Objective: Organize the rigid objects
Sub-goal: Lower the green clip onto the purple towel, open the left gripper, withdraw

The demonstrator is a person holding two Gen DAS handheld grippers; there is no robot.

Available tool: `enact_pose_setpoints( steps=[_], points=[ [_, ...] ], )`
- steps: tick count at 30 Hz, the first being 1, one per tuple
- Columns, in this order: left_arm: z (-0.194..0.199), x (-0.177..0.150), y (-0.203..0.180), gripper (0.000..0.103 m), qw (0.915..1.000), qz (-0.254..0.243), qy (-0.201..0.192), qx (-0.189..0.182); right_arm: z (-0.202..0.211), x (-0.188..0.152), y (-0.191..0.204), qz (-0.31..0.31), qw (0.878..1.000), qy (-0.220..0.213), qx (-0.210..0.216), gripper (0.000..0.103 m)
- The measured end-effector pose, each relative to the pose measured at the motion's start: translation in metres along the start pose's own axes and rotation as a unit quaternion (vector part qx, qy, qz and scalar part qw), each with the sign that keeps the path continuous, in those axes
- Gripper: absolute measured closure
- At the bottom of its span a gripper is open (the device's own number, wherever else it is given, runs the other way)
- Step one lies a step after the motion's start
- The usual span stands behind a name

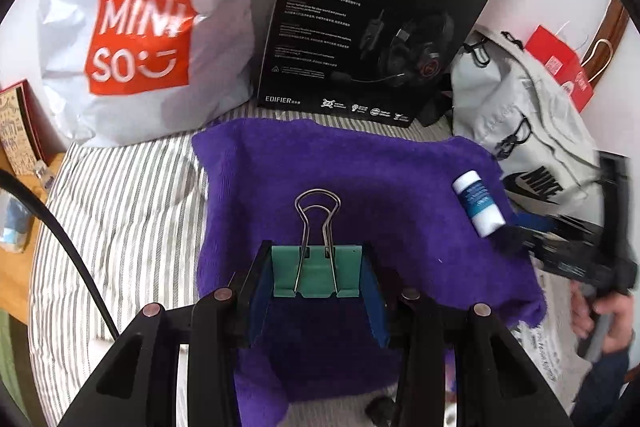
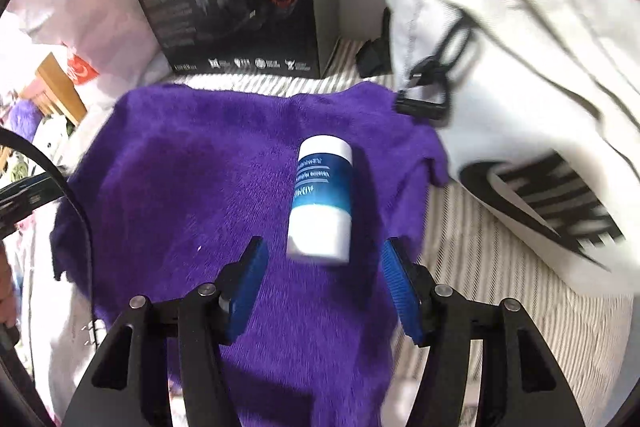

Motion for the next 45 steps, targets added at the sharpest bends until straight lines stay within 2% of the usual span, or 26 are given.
enact_pose_setpoints(
  steps=[7, 12, 17, 23, 27, 32, 34, 40, 43, 45],
  points=[
    [-0.024, 0.017, 0.004, 0.064, 0.9999, 0.001, 0.007, 0.01, 0.042, -0.033, -0.01, -0.019, 0.999, -0.017, 0.019, 0.044],
    [-0.046, 0.03, 0.005, 0.064, 0.9995, -0.002, 0.017, 0.026, 0.072, -0.061, -0.001, -0.003, 0.999, -0.037, 0.03, 0.043],
    [-0.064, 0.037, 0.003, 0.064, 0.9982, -0.01, 0.035, 0.048, 0.083, -0.084, 0.001, 0.002, 0.998, -0.025, 0.051, 0.043],
    [-0.082, 0.038, 0.005, 0.064, 0.9952, -0.017, 0.06, 0.076, 0.085, -0.087, -0.004, 0.014, 0.999, -0.03, 0.019, 0.043],
    [-0.088, 0.034, -0.004, 0.064, 0.9923, -0.041, 0.064, 0.098, 0.089, -0.087, -0.01, 0.004, 0.999, -0.034, 0.026, 0.043],
    [-0.09, 0.032, -0.011, 0.063, 0.9909, -0.047, 0.07, 0.105, 0.089, -0.096, -0.009, 0.002, 0.999, -0.023, 0.033, 0.043],
    [-0.09, 0.03, -0.012, 0.057, 0.9911, -0.045, 0.074, 0.101, 0.092, -0.1, -0.008, 0.001, 0.999, -0.021, 0.037, 0.043],
    [-0.082, 0.017, -0.017, 0.05, 0.9902, -0.039, 0.08, 0.108, 0.11, -0.108, -0.01, -0.018, 0.998, -0.041, 0.052, 0.043],
    [-0.066, 0.004, -0.019, 0.05, 0.9904, -0.025, 0.08, 0.11, 0.115, -0.109, -0.012, -0.033, 0.997, -0.044, 0.053, 0.043],
    [-0.047, -0.003, -0.023, 0.05, 0.9933, -0.016, 0.062, 0.096, 0.118, -0.108, -0.013, -0.043, 0.997, -0.045, 0.049, 0.043]
  ],
)
Point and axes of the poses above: each gripper's, at about its wrist camera, not at the fingertips, and z roughly against the way its jaws point, y to its left, x to its top, the point moved 1 cm from there along -z, roughly the way its jaws point, and after that the axes turned 10 degrees about -x, right-handed, at the moved point
